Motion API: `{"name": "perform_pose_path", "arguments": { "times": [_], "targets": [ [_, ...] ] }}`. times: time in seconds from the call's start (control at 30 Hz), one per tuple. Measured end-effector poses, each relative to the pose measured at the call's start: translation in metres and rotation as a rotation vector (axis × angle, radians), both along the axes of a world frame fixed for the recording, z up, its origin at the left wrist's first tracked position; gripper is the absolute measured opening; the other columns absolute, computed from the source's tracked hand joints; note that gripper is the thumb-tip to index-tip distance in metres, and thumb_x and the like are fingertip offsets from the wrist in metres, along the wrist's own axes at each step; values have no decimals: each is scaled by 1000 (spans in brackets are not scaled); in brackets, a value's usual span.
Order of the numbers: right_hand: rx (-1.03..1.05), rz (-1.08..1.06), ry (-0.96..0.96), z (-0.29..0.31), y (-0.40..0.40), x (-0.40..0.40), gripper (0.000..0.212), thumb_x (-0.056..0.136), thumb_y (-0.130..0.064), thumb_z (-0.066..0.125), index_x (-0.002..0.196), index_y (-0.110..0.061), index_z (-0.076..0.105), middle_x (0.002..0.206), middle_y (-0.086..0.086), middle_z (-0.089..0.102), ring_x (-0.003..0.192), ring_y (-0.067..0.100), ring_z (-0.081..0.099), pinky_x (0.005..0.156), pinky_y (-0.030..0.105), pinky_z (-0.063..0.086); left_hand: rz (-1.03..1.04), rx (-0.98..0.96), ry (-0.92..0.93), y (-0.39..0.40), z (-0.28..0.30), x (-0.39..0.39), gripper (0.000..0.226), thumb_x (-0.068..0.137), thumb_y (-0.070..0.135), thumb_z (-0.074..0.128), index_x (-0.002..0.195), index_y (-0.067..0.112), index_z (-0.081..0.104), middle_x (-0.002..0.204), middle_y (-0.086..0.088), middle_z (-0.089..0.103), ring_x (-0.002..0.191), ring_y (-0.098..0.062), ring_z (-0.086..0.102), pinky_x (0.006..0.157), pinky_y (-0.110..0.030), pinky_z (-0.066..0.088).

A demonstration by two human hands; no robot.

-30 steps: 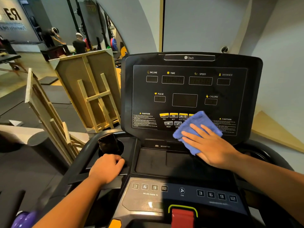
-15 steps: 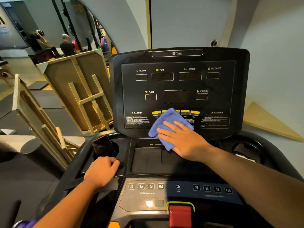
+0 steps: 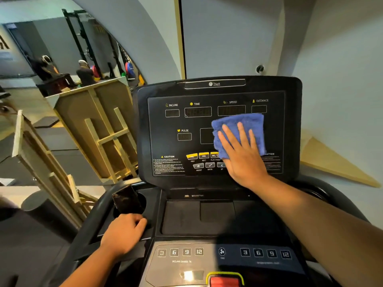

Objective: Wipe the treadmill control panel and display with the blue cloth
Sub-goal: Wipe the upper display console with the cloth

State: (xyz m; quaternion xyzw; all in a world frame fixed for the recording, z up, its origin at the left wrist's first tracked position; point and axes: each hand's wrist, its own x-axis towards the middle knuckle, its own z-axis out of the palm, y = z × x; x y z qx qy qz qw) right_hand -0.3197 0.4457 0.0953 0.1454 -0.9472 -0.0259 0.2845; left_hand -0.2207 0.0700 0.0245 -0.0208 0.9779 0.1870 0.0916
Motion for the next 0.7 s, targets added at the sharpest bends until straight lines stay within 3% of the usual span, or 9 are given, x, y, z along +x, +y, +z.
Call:
{"name": "perform_pose_path", "arguments": {
  "times": [0.2,0.37,0.5,0.6,0.7],
  "targets": [
    [292,180,-56,-44,53,31,70,96,-40,35,160,-18,15,168,5,10,155,30,-2,124,51,5,5,-21,3,3,3,0,41,101,35,50,67,18,66,66,1,69,64,-10,65,60,-27,47],
    [4,-74,-21,1,104,15,67,95,-39,32,158,-23,14,167,3,22,154,29,13,120,56,21,18,-7,-3,3,4,-2,38,100,37,52,73,16,69,70,0,72,66,-9,66,67,-29,52],
    [-216,-169,32,36,59,-19,65,101,-42,28,161,-23,10,169,1,5,155,33,-5,124,55,4,16,6,-24,5,10,-2,39,101,38,51,69,24,69,71,4,72,69,-6,67,64,-21,48],
    [-70,-15,-19,13,38,-10,68,98,-41,28,161,-24,8,169,0,2,154,32,-9,124,55,1,35,10,-39,7,11,-2,40,101,39,52,67,28,69,73,8,71,72,-3,66,63,-19,45],
    [145,122,-45,-16,67,15,69,97,-40,34,161,-24,12,169,1,7,155,28,-2,124,49,2,54,-23,-42,6,11,-3,33,99,43,53,77,34,75,87,9,74,83,-7,66,74,-25,50]
  ]
}}
